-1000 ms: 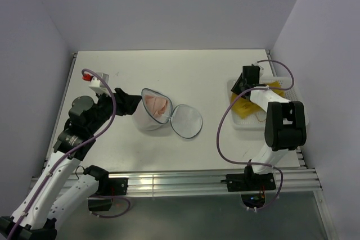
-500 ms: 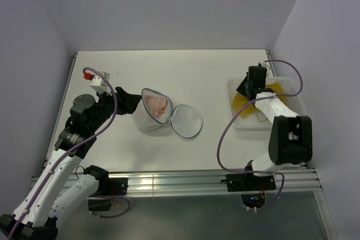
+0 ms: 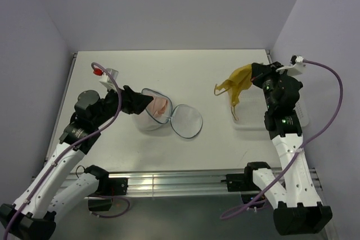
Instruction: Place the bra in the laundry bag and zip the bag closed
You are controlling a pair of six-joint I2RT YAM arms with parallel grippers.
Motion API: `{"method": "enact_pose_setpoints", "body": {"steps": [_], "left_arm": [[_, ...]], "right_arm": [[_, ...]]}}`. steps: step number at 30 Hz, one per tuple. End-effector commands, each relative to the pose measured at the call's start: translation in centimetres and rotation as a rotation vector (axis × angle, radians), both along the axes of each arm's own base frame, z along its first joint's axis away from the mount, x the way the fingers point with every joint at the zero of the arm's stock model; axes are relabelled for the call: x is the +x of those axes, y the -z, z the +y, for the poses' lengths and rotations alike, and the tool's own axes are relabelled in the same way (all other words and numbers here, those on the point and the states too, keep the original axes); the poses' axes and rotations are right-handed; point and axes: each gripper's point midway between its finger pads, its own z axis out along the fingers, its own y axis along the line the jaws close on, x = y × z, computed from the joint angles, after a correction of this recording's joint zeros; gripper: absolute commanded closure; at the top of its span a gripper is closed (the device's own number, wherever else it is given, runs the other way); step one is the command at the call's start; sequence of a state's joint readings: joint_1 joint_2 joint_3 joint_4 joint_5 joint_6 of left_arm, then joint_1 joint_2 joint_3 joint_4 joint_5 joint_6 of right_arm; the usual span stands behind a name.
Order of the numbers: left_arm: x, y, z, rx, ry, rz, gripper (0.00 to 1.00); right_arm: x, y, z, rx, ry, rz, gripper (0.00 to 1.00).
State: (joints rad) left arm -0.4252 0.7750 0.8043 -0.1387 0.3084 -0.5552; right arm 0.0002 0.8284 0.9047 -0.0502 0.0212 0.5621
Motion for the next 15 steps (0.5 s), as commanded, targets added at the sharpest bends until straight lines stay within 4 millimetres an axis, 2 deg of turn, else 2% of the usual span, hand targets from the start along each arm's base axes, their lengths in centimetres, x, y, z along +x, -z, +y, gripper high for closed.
{"method": "enact_pose_setpoints", "body": {"steps": [1, 2, 3, 5, 6, 8, 9, 11, 15], "left_arm": [[-1.6, -5.4, -3.1, -0.106, 0.129, -0.114, 0.19], [-1.7, -6.4, -3.7, -0.124, 0.146, -0.141, 0.19], [-2.0, -6.2, -5.0, -0.126, 0.184, -0.128, 0.18], [-2.4, -6.9, -6.3, -0.153, 0.223, -0.145, 0.17], [-2.7, -6.3, -7.7, -0.155, 0.258, -0.127, 0.16], [-2.9, -6.7, -9.0, -0.175, 0.272, -0.148, 0.14], [-3.3, -6.0, -10.3, -0.169, 0.301, -0.133, 0.13], [-3.8, -6.0, -11.7, -0.170, 0.313, -0.153, 0.11], [-3.5, -4.8, -13.9, -0.157, 0.301, -0.172, 0.09]], "right_arm": [[-2.0, -6.5, 3.0, 0.042, -0.138, -0.163, 1.00], [-2.6, -8.2, 3.5, 0.049, -0.158, -0.200, 1.00], [-3.0, -9.2, 4.4, 0.066, -0.195, -0.219, 1.00], [-3.8, -11.0, 5.5, 0.083, -0.235, -0.260, 1.00], [-4.3, -12.3, 6.7, 0.103, -0.270, -0.301, 1.00], [-4.8, -13.6, 7.9, 0.119, -0.305, -0.328, 1.00], [-5.0, -14.1, 8.3, 0.130, -0.316, -0.339, 1.00], [-5.2, -14.9, 9.5, 0.152, -0.343, -0.348, 1.00], [-5.3, -16.0, 11.6, 0.226, -0.418, -0.365, 1.00]]}}
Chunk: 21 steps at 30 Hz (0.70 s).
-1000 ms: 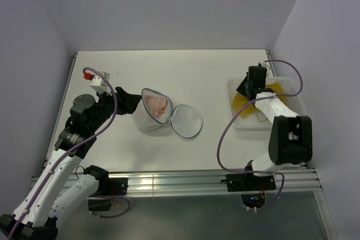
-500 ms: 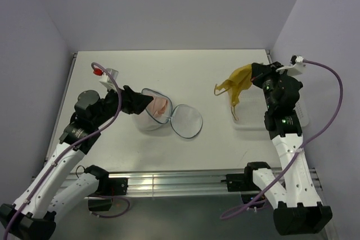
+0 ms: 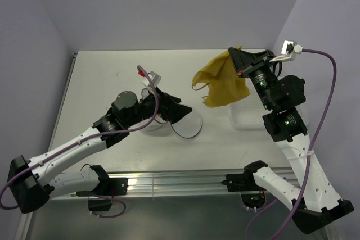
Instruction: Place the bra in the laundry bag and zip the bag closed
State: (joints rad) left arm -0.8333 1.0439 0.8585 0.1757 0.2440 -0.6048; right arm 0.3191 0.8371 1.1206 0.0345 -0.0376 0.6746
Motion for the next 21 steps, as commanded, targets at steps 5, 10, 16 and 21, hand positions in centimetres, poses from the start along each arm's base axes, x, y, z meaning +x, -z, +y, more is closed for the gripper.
{"method": "enact_pose_setpoints", "body": {"steps": [5, 10, 16, 21], "left_arm": [[2.4, -2.4, -1.3, -0.093, -0.131, -0.150, 0.08], [3.5, -0.9, -2.6, -0.074, -0.129, -0.149, 0.07], [5.3, 1.4, -2.6, -0.019, -0.203, -0.126, 0.07], [5.7, 2.7, -2.4, -0.002, -0.225, -0.121, 0.07]], "right_arm": [[-1.4, -4.5, 3.6, 0.110, -0.154, -0.086, 1.00], [-2.3, -5.2, 5.0, 0.133, -0.209, -0.103, 1.00], [-3.1, -5.5, 5.8, 0.148, -0.250, -0.108, 1.00], [-3.8, -5.9, 5.8, 0.155, -0.260, -0.118, 1.00]]}}
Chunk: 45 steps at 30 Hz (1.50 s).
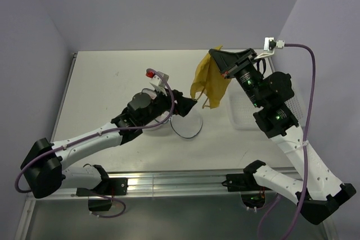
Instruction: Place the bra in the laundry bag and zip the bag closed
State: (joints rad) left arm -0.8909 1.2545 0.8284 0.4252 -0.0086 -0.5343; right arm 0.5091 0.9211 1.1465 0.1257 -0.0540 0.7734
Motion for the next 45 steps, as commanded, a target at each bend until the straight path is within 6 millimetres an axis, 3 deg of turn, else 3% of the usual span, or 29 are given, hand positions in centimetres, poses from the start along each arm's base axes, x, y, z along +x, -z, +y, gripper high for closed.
{"method": "enact_pose_setpoints", "body": {"steps": [1, 3, 7, 12, 15, 18, 20, 22, 24, 28, 32, 33, 35, 36, 39, 45], "left_arm": [[-0.1, -1.3, 0.1, -0.051, 0.001, -0.081, 0.07], [-0.9, -2.4, -0.1, -0.082, 0.046, -0.110, 0.06], [-3.0, -2.4, -1.5, -0.101, 0.166, -0.123, 0.05], [-3.7, -2.1, -2.7, -0.133, 0.237, -0.109, 0.05], [-2.4, -2.8, -2.8, -0.136, 0.178, -0.111, 0.07], [-0.7, -3.9, -2.4, -0.156, 0.100, -0.130, 0.15], [-0.1, -4.6, -2.4, -0.188, 0.089, -0.136, 0.30], [0.4, -5.0, -2.8, -0.202, 0.092, -0.141, 0.34], [0.1, -6.1, -3.5, -0.220, 0.131, -0.154, 0.32], [-0.9, -6.3, -4.4, -0.238, 0.204, -0.158, 0.12], [-0.5, -5.7, -4.2, -0.228, 0.177, -0.151, 0.14], [-0.4, -6.0, -4.2, -0.231, 0.178, -0.154, 0.17], [-0.3, -6.3, -4.1, -0.233, 0.168, -0.156, 0.41], [-0.2, -6.4, -3.9, -0.230, 0.157, -0.153, 0.59], [0.2, -5.9, -3.3, -0.217, 0.124, -0.146, 0.79], [0.3, -5.9, -1.9, -0.217, 0.094, -0.104, 1.00]], "right_arm": [[-2.5, -4.7, -0.9, 0.077, -0.020, -0.118, 1.00], [-2.7, -4.7, -1.0, 0.084, -0.020, -0.119, 1.00], [-2.5, -4.6, -0.8, 0.089, -0.023, -0.111, 1.00], [-2.4, -4.3, -0.1, 0.103, -0.052, -0.102, 1.00], [-2.7, -4.3, 0.2, 0.107, -0.069, -0.103, 1.00], [-3.2, -4.4, 0.3, 0.111, -0.080, -0.109, 1.00], [-3.4, -4.3, 0.2, 0.112, -0.082, -0.108, 1.00], [-3.6, -4.3, 0.1, 0.119, -0.081, -0.111, 1.00], [-3.6, -4.3, 0.1, 0.122, -0.082, -0.109, 1.00], [-3.4, -3.9, 0.1, 0.120, -0.081, -0.102, 1.00], [-3.3, -3.8, 0.5, 0.130, -0.101, -0.100, 1.00], [-3.4, -3.7, 0.7, 0.132, -0.110, -0.098, 1.00], [-3.4, -3.6, 0.9, 0.129, -0.125, -0.093, 1.00], [-3.6, -3.8, 0.7, 0.130, -0.121, -0.100, 1.00], [-3.8, -3.6, 0.2, 0.120, -0.096, -0.104, 1.00], [-4.9, -2.7, 0.0, 0.075, -0.106, -0.133, 1.00]]}}
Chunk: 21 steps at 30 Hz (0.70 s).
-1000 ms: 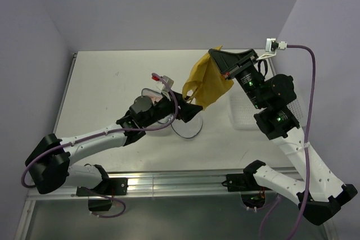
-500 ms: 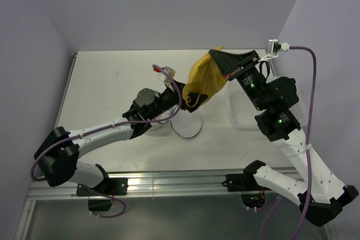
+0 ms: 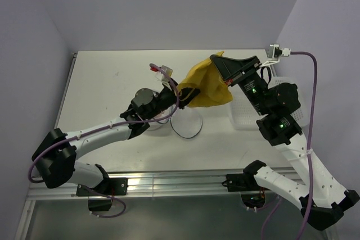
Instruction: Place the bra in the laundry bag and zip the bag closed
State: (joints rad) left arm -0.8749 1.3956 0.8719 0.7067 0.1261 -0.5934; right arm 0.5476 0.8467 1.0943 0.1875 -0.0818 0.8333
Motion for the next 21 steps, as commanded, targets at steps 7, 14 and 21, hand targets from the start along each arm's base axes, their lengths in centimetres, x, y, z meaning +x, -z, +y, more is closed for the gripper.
{"method": "enact_pose_setpoints", "body": {"steps": [7, 14, 21], "left_arm": [[-0.7, -3.4, 4.9, -0.034, -0.093, 0.030, 1.00], [-1.3, -2.3, 6.7, 0.014, -0.088, 0.082, 1.00], [-0.7, 0.0, 8.0, 0.071, -0.102, 0.186, 1.00]], "right_arm": [[-3.2, 3.6, 0.7, -0.141, -0.085, -0.115, 1.00], [-2.5, 10.7, 0.9, -0.236, -0.089, 0.012, 0.93], [-4.5, 15.5, 3.2, -0.410, -0.273, -0.009, 0.66]]}}
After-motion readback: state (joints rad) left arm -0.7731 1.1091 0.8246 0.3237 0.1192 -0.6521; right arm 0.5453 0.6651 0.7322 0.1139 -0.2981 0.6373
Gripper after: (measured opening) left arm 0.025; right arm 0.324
